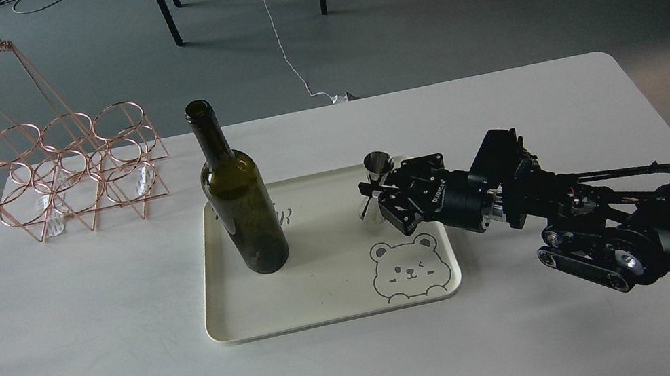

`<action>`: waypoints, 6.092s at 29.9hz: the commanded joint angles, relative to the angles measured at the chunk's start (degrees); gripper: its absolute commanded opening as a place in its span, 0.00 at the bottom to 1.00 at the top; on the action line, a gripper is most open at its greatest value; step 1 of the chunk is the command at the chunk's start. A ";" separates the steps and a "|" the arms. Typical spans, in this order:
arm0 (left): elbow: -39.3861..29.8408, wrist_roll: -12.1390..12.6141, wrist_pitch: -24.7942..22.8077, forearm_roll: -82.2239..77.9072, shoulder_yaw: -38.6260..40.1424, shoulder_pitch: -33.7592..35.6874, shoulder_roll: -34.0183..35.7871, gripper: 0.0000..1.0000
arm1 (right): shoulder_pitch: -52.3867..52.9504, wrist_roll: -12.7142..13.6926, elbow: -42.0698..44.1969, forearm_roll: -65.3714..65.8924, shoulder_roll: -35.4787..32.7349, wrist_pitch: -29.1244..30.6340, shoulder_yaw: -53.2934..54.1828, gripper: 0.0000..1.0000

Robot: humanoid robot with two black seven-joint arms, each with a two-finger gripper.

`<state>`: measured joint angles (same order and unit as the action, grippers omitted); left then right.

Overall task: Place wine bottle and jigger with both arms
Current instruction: 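Lift the jigger off the tray and set it on the table beside the tray, then open the right gripper and withdraw it from the jigger, then reach the left gripper to the wine bottle neck and grasp it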

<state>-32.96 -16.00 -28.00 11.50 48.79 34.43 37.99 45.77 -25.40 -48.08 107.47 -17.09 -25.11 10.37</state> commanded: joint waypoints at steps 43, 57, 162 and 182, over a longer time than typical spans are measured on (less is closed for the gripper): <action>-0.71 0.09 0.00 -0.34 -0.53 0.02 1.04 0.99 | -15.79 0.00 4.92 -9.03 -18.33 -2.89 7.56 0.49; -0.71 0.09 0.00 -0.34 -0.45 0.11 0.95 0.99 | -19.84 -0.09 -6.50 -9.12 -27.99 -2.89 7.65 0.97; -62.49 -1.58 16.40 -115.83 -9.32 0.29 15.19 0.89 | -20.02 -0.35 18.19 -137.26 -25.36 53.11 26.72 0.99; -60.47 -1.58 18.42 -118.73 -9.32 0.73 13.08 0.39 | -20.02 -0.35 18.46 -137.08 -25.62 53.11 26.63 0.99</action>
<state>-93.42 -17.57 -9.60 -107.23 39.45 35.14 50.90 25.81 -25.76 -29.60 -29.63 -42.61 28.00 37.01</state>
